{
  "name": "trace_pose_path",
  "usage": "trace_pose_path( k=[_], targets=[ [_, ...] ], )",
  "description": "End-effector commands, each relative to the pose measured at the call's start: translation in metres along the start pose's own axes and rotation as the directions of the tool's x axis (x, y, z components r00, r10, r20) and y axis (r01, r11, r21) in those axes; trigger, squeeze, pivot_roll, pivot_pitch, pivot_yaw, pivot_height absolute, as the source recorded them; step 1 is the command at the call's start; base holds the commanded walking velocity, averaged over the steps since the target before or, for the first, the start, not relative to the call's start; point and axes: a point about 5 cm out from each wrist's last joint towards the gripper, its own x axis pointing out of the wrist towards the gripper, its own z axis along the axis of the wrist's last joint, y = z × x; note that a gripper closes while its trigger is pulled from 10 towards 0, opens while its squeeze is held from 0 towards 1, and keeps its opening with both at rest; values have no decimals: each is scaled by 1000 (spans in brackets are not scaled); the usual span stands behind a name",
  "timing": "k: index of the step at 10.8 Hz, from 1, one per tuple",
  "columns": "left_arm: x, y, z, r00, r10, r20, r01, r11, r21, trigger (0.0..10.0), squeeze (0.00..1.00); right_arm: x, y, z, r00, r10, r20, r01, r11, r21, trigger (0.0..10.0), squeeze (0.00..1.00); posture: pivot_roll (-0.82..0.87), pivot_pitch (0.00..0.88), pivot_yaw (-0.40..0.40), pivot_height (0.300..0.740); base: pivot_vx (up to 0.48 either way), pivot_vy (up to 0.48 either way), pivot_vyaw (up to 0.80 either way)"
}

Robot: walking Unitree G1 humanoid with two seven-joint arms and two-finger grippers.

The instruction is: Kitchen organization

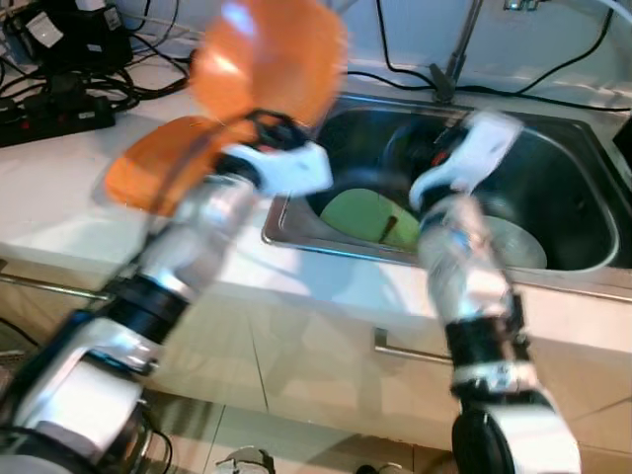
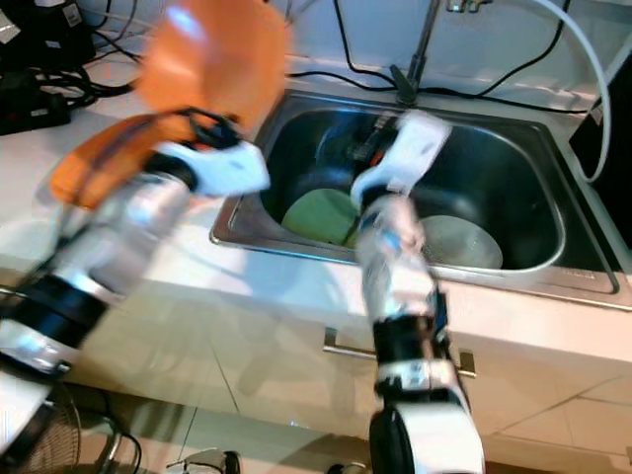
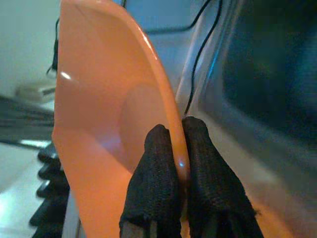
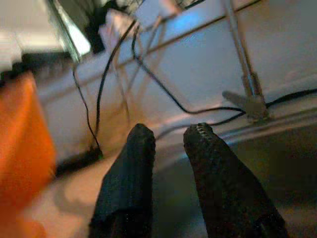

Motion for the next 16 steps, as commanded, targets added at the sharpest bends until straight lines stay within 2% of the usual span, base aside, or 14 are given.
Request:
trace_pose_path(
  k=[1,3,6,7,10,16],
  targets=[
    [0,2,11,999,5,52,-5,1000,1,10000,0,3,4,9,999,44,1,-44,995,88,10000,1000,67,28,-5,740,0,0,0],
    [2,-5,20,996,-27,89,28,1000,-6,10000,0,4,10,22,995,97,32,-102,964,246,10000,1000,62,22,3,740,0,0,0],
    [4,-10,26,992,-52,118,53,999,-4,10000,0,-1,13,19,990,142,-11,-131,943,307,10000,1000,58,26,11,740,0,0,0],
    [4,-13,27,990,-66,125,67,998,-4,10000,0,-3,14,16,987,156,-31,-139,943,303,10000,0,58,26,12,740,0,0,0],
    [3,-18,34,983,-94,157,96,995,-9,10000,0,-5,18,9,978,194,-74,-169,952,253,10000,0,65,31,8,740,0,0,0],
    [-4,-18,43,964,-109,242,107,994,22,10000,0,-6,18,1,978,175,-114,-140,953,269,10000,0,77,38,6,740,0,0,0]
  ],
)
